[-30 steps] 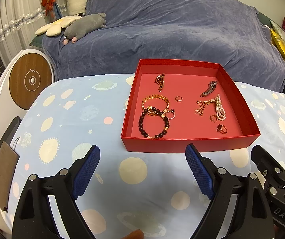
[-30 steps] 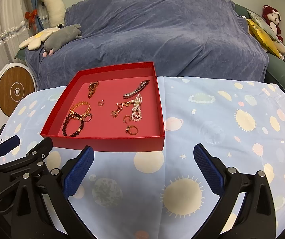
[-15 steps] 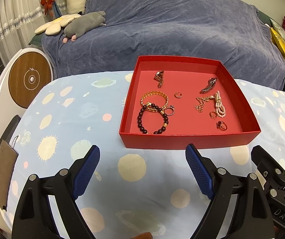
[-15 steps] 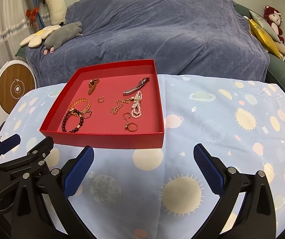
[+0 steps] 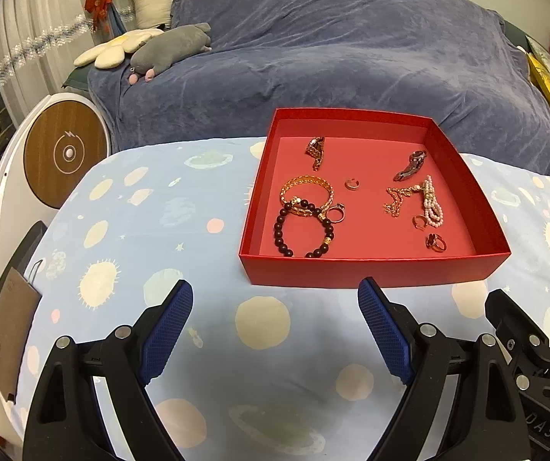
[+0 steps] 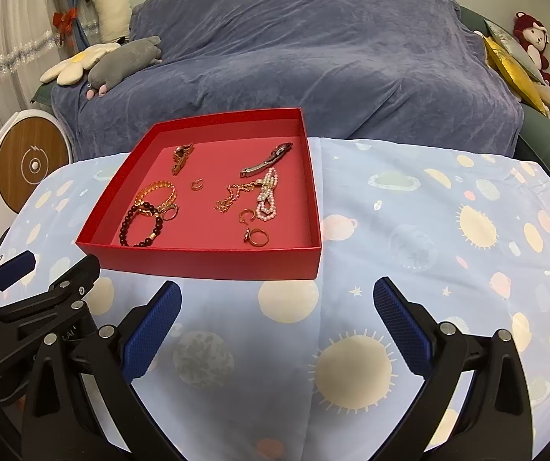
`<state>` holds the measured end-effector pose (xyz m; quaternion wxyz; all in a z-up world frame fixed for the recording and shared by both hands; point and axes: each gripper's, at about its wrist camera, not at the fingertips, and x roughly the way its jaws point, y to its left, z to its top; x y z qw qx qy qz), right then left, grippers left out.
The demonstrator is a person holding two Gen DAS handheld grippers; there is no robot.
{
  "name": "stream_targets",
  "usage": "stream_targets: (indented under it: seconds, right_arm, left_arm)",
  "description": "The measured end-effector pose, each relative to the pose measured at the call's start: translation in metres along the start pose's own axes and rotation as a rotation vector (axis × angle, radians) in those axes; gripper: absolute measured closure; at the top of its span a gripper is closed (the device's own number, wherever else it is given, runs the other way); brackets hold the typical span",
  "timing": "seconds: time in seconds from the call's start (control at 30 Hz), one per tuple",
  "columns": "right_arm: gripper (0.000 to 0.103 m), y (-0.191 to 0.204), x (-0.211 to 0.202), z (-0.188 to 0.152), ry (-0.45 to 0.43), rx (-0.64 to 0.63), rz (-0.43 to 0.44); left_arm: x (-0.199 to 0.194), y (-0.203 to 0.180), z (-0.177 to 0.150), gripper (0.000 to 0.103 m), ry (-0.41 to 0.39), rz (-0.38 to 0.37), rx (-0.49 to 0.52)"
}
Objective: Organize jewelry
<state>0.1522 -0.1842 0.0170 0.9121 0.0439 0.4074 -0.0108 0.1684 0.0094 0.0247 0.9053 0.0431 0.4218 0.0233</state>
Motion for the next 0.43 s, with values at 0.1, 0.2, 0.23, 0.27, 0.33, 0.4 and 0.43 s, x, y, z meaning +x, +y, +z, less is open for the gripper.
stream_targets:
  seconds: [0.1,0.2,0.23,0.27,0.33,0.4,0.43]
  right_arm:
    - [0.005,0.0007,0.0002,-0.0001,0.001,-0.004,0.001]
    - [0.005,0.0014,0.0005,0.0000,0.002,-0.008,0.001]
    - [0.005,0.0014,0.0008,-0.0001,0.002,-0.008,0.001]
    - [0.005,0.0013,0.0008,-0.0002,0.002,-0.007,0.000]
    - [0.005,0.0013,0.0008,0.0000,0.002,-0.006,0.001]
    - [0.005,0.0012,0.0008,0.0000,0.001,-0.006,0.000]
    - [0.005,0.0012,0.0008,0.0000,0.002,-0.006,0.000]
  left_arm:
    - [0.0015,0.0008,0.0007,0.018,0.003,0.002,-0.002]
    - [0.0017,0.0012,0.0008,0.018,0.005,0.006,-0.008]
    - [0.0018,0.0014,0.0010,0.018,0.005,0.008,-0.010]
    - [0.0013,0.0011,0.0007,0.018,0.004,0.010,-0.011]
    - [0.0017,0.0011,0.0006,0.018,0.003,0.005,-0.010]
    - [0.0013,0.0001,0.0008,0.018,0.001,0.001,-0.006]
    - [0.0012,-0.0003,0.0010,0.018,0.001,0.000,-0.005]
